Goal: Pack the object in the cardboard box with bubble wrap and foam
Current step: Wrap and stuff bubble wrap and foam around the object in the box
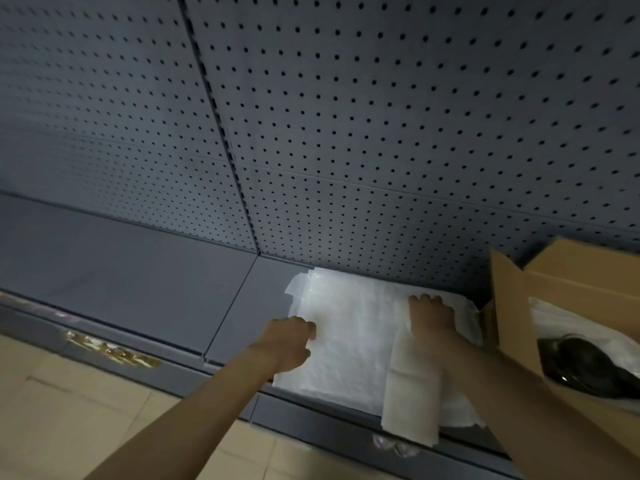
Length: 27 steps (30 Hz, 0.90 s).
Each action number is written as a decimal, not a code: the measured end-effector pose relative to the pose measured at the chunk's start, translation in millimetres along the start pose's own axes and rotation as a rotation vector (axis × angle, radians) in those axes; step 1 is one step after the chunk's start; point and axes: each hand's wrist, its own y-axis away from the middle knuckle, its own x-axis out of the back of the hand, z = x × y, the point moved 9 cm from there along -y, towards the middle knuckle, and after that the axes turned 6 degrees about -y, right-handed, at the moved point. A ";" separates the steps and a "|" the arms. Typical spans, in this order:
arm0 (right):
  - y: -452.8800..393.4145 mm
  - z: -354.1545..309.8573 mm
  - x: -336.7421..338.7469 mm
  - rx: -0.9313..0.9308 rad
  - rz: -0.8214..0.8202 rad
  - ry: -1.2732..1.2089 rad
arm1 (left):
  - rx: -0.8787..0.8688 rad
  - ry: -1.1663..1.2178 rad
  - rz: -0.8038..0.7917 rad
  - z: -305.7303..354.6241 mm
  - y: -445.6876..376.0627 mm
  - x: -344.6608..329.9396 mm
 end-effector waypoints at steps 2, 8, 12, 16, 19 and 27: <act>3.1 0.7 14.8 0.003 0.050 -0.047 | -0.005 -0.008 0.021 0.8 0.5 10.7; 27.6 -3.0 72.4 -0.021 0.113 -0.378 | -0.030 -0.004 0.091 7.7 8.8 55.6; 47.7 4.1 129.1 -0.035 0.102 -0.541 | -0.056 0.025 0.196 14.5 22.1 107.1; 76.3 6.8 173.5 0.179 0.059 -0.558 | -0.129 0.057 0.317 33.6 41.2 161.6; 96.2 4.7 188.7 0.245 -0.003 -0.550 | -0.228 0.122 0.377 59.8 54.3 191.2; 130.2 -1.5 198.1 0.385 -0.109 -0.655 | -0.394 0.336 0.310 112.3 64.4 203.1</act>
